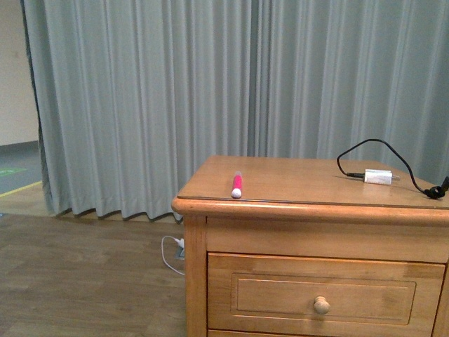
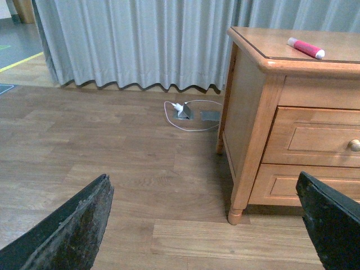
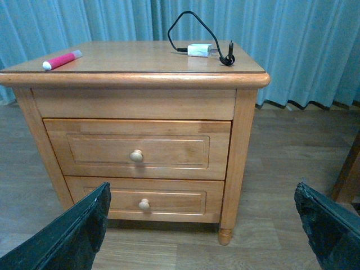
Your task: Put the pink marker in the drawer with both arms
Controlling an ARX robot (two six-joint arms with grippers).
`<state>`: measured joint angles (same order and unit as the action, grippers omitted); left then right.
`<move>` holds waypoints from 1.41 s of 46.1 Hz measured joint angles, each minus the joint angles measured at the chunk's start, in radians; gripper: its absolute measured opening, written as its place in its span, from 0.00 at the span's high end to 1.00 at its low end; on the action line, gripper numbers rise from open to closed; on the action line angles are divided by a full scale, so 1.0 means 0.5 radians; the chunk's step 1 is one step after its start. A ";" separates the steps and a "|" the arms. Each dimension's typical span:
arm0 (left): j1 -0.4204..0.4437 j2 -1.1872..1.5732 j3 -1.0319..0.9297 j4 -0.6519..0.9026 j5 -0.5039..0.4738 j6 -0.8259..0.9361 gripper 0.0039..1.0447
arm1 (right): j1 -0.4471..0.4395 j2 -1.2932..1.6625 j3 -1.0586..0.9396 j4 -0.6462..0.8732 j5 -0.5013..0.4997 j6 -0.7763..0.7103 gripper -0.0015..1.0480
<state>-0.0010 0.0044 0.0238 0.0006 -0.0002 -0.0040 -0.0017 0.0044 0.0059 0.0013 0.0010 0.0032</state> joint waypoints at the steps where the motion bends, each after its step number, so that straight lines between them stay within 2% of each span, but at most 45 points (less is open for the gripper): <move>1: 0.000 0.000 0.000 0.000 -0.001 0.000 0.06 | 0.000 0.000 0.000 0.000 0.000 -0.001 0.08; 36: 0.000 0.000 0.000 0.000 -0.001 0.000 0.06 | 0.000 0.000 0.000 0.000 0.000 0.000 0.08; 37: 0.000 0.000 0.000 0.000 0.000 0.000 0.06 | 0.002 0.003 0.000 -0.003 0.011 0.005 0.08; 39: 0.000 0.000 0.000 0.000 0.000 0.000 0.06 | 0.059 0.070 0.059 -0.161 0.165 0.065 0.08; 40: 0.000 0.000 0.000 0.000 -0.001 0.000 0.06 | 0.121 0.185 0.128 -0.305 0.363 0.152 0.08; 43: 0.000 0.000 0.000 0.000 -0.001 -0.001 0.06 | 0.189 0.449 0.208 -0.361 0.545 0.257 0.08; 50: 0.000 0.000 0.000 0.000 0.000 0.000 0.06 | 0.266 1.081 0.337 0.058 0.496 0.312 0.08; 56: 0.000 0.000 0.000 0.000 -0.001 0.000 0.06 | 0.394 2.000 0.684 0.557 0.469 0.241 0.08; 65: 0.000 0.000 0.000 0.000 0.000 -0.001 0.06 | 0.452 2.922 1.198 0.635 0.449 0.279 0.08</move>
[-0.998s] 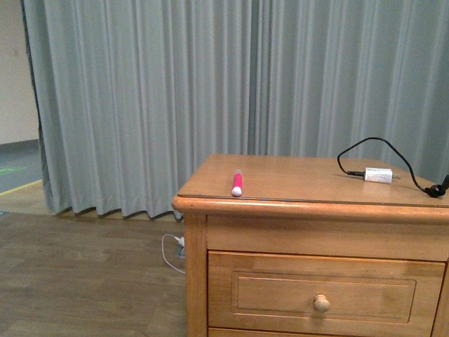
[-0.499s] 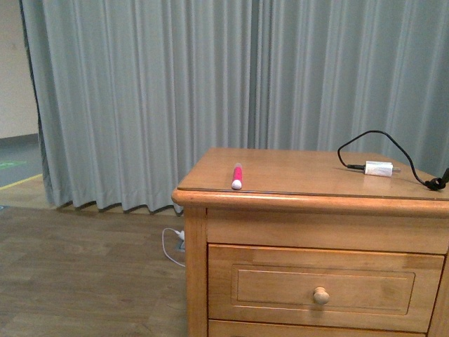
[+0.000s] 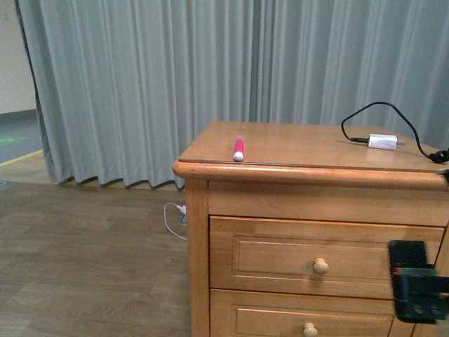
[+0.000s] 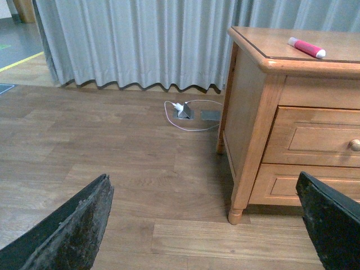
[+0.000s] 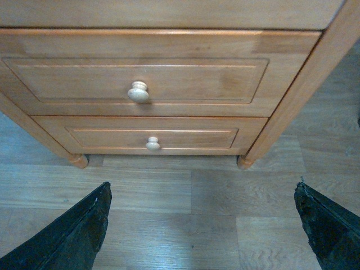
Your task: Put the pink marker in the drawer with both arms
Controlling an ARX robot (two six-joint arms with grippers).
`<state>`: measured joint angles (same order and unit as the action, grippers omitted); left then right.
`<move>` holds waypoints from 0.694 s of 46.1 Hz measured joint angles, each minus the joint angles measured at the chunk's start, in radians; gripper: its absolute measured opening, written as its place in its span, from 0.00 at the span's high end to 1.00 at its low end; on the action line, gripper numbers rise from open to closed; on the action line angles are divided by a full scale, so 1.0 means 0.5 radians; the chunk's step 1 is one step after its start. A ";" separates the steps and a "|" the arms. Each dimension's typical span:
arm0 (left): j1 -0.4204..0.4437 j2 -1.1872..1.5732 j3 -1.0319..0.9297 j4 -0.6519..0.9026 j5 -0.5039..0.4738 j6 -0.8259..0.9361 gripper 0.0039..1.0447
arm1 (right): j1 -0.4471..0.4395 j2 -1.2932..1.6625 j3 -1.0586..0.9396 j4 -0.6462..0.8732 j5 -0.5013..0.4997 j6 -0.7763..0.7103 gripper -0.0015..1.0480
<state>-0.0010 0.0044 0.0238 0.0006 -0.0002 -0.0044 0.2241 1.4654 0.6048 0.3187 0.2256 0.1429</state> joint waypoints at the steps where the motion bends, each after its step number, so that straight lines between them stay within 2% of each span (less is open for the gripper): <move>1: 0.000 0.000 0.000 0.000 -0.001 0.001 0.06 | 0.005 0.079 0.048 0.000 0.003 0.009 0.08; 15: 0.000 0.000 0.000 0.000 -0.001 0.001 0.06 | 0.140 0.865 0.700 -0.003 0.054 0.085 0.08; 32: 0.000 0.000 0.000 0.000 0.000 0.001 0.06 | 0.199 1.394 1.139 0.242 0.101 0.057 0.08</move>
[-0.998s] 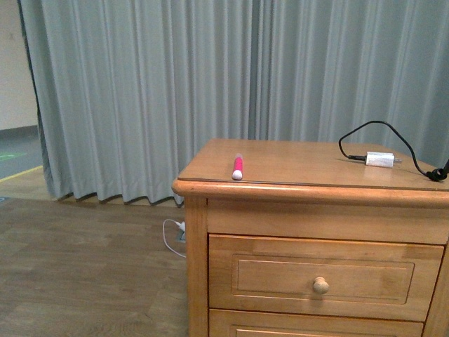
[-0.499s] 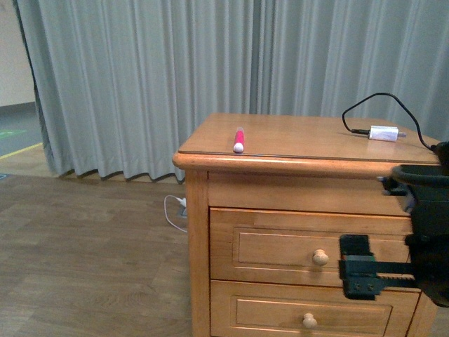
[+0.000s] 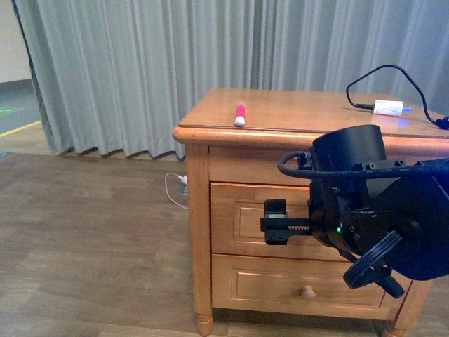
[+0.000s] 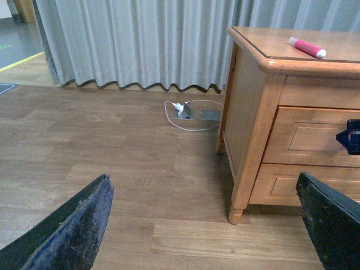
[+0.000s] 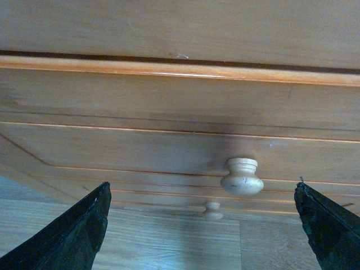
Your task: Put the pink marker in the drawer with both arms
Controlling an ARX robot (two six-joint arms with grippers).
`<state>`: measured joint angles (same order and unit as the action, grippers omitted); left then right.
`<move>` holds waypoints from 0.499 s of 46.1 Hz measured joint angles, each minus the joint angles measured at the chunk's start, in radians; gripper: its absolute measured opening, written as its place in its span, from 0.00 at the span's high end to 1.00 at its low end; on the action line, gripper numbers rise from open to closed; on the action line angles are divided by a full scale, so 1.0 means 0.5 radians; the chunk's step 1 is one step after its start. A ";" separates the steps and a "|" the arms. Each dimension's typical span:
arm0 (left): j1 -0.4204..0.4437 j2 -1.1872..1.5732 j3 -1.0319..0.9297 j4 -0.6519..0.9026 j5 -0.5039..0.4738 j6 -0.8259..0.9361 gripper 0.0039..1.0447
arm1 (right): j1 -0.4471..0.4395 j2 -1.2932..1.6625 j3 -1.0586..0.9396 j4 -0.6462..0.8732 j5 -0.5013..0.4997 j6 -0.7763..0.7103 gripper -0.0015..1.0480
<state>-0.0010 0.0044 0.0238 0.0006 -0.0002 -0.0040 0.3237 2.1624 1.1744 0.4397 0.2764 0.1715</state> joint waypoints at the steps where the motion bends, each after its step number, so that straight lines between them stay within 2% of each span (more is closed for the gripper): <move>1: 0.000 0.000 0.000 0.000 0.000 0.000 0.06 | -0.006 0.033 0.024 0.005 0.001 -0.003 0.08; 23: 0.000 0.000 0.000 0.000 -0.001 -0.001 0.06 | -0.101 0.306 0.212 0.063 0.072 -0.069 0.08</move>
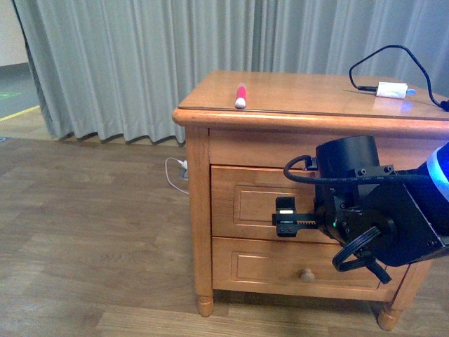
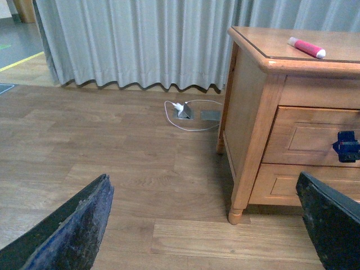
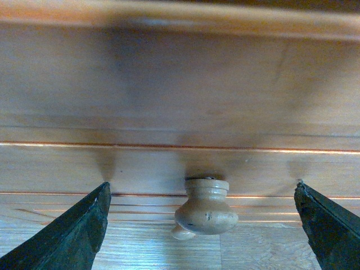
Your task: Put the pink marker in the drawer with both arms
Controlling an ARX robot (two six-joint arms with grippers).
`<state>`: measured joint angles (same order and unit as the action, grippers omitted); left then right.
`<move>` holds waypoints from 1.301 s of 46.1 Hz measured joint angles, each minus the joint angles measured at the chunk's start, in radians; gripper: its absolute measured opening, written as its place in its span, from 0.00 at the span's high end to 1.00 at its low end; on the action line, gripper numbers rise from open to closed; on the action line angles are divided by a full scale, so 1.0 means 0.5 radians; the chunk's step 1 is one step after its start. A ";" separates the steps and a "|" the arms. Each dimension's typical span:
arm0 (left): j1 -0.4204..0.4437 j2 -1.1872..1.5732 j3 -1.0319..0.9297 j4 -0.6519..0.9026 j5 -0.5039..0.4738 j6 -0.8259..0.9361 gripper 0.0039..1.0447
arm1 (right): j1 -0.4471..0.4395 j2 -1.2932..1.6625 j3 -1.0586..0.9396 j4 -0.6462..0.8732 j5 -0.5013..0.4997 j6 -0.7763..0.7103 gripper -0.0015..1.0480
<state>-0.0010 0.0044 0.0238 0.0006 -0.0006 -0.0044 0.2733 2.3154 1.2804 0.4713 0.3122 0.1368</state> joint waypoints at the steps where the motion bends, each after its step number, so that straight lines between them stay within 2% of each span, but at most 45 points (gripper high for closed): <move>1: 0.000 0.000 0.000 0.000 0.000 0.001 0.06 | -0.002 0.004 0.000 0.010 0.002 -0.002 0.08; 13: 0.000 0.000 0.000 0.000 0.000 0.001 0.06 | -0.023 0.005 -0.001 0.027 -0.008 -0.019 0.09; 21: 0.000 0.000 0.000 0.000 0.001 0.001 0.06 | -0.029 0.005 -0.001 0.018 -0.007 -0.035 0.42; 34: 0.000 0.000 0.000 0.000 0.001 0.000 0.06 | -0.031 0.003 -0.005 -0.018 -0.014 -0.028 0.77; 45: 0.000 0.000 0.000 0.000 0.000 0.001 0.06 | -0.009 -0.219 -0.191 -0.348 -0.047 0.117 0.78; 55: 0.000 0.000 0.000 0.000 0.001 0.001 0.06 | 0.027 -0.500 -0.568 -0.385 -0.134 0.180 0.78; 60: 0.000 0.000 0.000 0.000 0.000 0.001 0.06 | 0.073 -0.745 -0.900 -0.385 -0.207 0.237 0.78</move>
<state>-0.0010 0.0044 0.0238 0.0006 -0.0006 -0.0040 0.3099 1.9430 0.8307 0.2790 0.2089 0.2554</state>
